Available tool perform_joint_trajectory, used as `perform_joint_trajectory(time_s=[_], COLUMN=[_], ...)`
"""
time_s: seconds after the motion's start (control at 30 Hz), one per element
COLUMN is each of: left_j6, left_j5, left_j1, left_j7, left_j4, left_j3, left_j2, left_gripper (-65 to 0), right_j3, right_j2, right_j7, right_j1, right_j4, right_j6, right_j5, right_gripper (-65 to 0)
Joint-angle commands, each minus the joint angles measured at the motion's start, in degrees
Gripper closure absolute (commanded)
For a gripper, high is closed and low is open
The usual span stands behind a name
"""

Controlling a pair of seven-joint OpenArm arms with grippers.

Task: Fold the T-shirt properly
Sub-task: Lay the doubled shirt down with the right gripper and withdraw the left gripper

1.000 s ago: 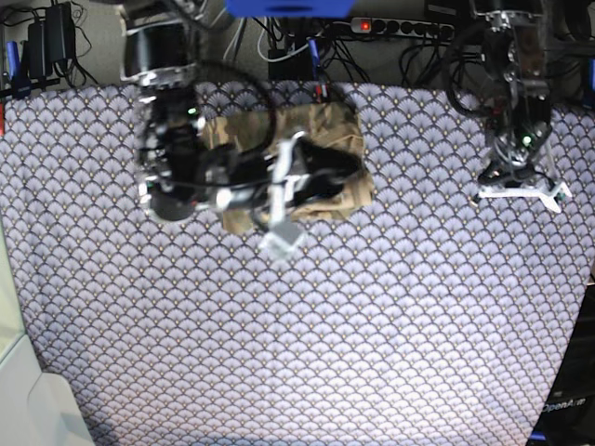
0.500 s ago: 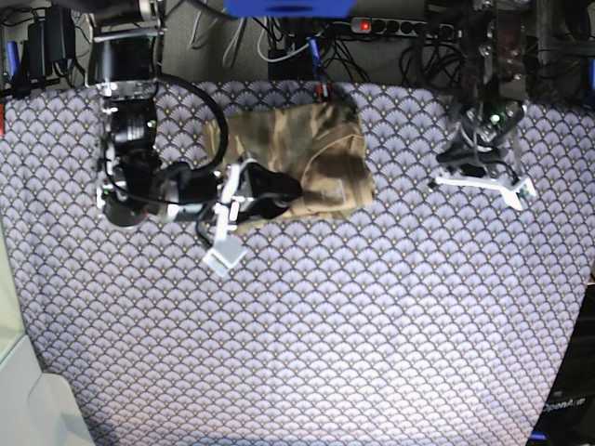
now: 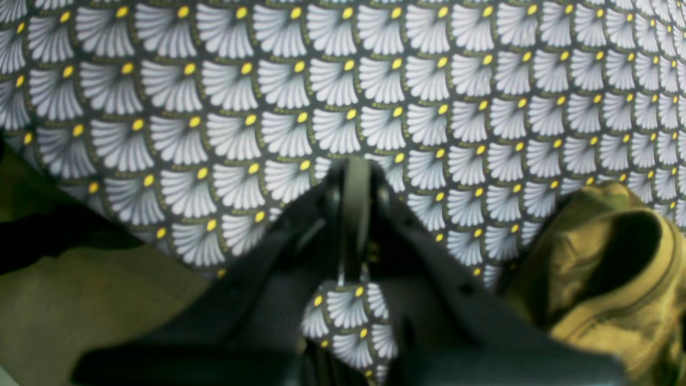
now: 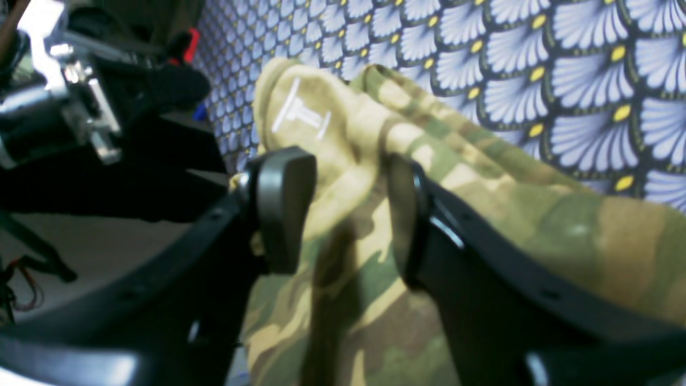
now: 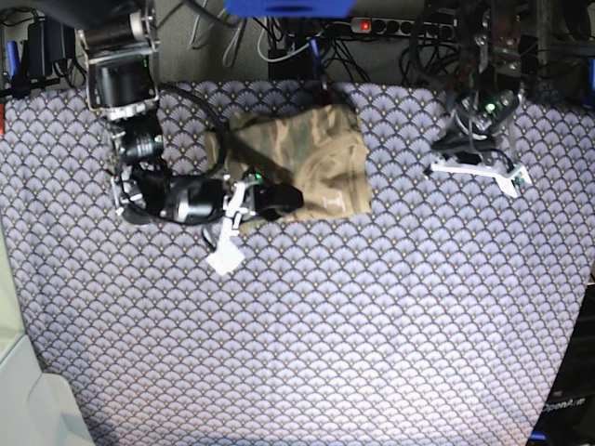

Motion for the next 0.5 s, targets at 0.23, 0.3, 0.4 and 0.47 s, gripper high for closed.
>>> perform_joint_trajectory(time_s=[0.23, 0.3, 0.4, 0.47], left_j6=[-0.10, -0.10, -0.10, -0.10], left_j5=[0.38, 0.38, 0.73, 0.46], left_j1=[0.11, 0.11, 0.20, 1.43], left_j7=[-0.54, -0.45, -0.36, -0.36], left_j4=[1.12, 1.12, 1.12, 1.12], left_j3=[5.19, 7.21, 8.79, 9.50], left_j2=[-0.18, -0.62, -0.97, -2.46], left_gripper=[-0.9, -0.9, -0.9, -0.9], right_j3=[-2.03, -1.77, 0.34, 2.36], right_j2=[2.21, 3.53, 4.14, 4.14], right_j7=[2.65, 2.21, -2.36, -5.00], right_j1=[1.11, 0.85, 0.58, 0.50], right_j4=[1.14, 7.21, 18.46, 23.56], right_j6=[0.17, 0.17, 0.17, 0.17], right_j5=[0.82, 1.09, 1.17, 1.17], right_gripper=[-26.9, -26.9, -26.8, -26.5])
